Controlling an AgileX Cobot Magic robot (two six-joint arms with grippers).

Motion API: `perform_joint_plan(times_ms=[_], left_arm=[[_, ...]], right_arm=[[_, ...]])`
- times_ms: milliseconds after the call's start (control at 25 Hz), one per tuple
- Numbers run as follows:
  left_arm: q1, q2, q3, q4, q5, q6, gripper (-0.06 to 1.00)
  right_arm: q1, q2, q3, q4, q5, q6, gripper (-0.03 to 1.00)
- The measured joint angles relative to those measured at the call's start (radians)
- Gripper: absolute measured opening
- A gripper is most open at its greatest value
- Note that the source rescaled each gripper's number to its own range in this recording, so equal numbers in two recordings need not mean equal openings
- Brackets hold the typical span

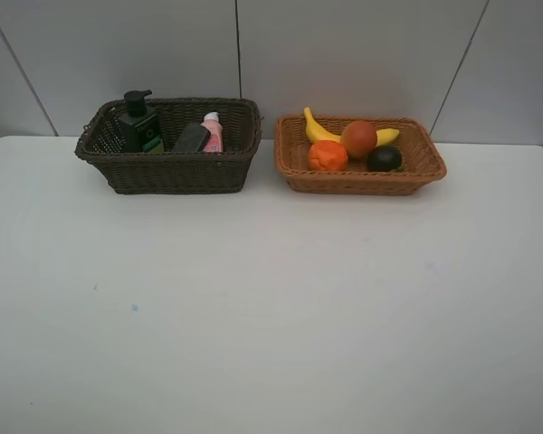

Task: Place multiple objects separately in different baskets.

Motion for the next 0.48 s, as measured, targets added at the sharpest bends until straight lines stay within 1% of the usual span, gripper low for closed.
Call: perform_joint_plan(times_ms=[480], left_arm=[[0.000,0.000,0.000,0.000,0.000,0.000,1.00]], right_arm=[[0.000,0.000,0.000,0.000,0.000,0.000,1.00]])
